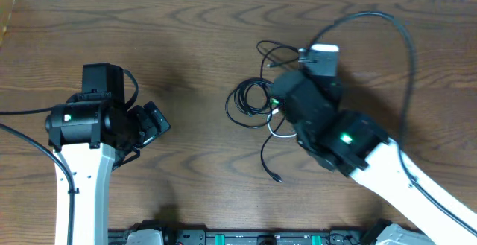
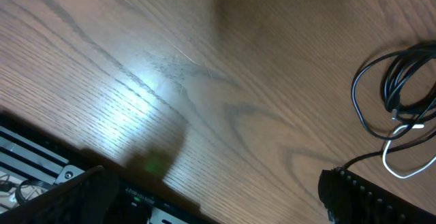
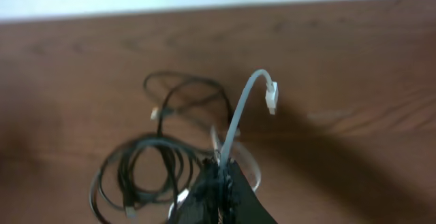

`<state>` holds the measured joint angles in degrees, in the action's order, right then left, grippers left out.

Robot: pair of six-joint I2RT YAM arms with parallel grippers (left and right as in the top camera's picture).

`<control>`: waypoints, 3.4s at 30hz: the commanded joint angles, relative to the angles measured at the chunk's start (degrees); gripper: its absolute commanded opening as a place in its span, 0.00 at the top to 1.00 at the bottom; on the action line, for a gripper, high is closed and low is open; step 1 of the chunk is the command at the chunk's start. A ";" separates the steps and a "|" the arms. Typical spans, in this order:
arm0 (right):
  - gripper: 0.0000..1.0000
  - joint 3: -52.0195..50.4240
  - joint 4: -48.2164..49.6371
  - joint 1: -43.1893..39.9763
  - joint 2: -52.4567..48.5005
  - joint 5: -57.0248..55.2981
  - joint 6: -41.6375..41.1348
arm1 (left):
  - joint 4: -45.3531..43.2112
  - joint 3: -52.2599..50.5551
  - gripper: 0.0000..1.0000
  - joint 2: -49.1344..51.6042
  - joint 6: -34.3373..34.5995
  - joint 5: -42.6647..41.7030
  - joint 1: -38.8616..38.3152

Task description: Untangle cables

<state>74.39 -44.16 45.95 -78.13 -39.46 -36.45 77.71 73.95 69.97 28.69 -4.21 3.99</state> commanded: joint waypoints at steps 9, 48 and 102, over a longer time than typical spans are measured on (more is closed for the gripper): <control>0.87 0.07 -3.28 -1.14 -8.13 8.59 -1.57 | 0.17 -0.13 0.01 0.02 0.48 0.13 0.24; 0.25 -13.44 14.12 -30.51 -20.41 43.52 13.00 | 0.17 -0.13 0.01 0.02 0.48 0.13 0.24; 0.99 -2.21 20.61 -23.78 4.07 71.95 23.56 | 0.17 -0.13 0.01 0.02 0.48 0.13 0.24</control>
<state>70.24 -23.79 22.06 -74.52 31.20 -13.98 77.73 73.95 69.97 28.69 -4.21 4.03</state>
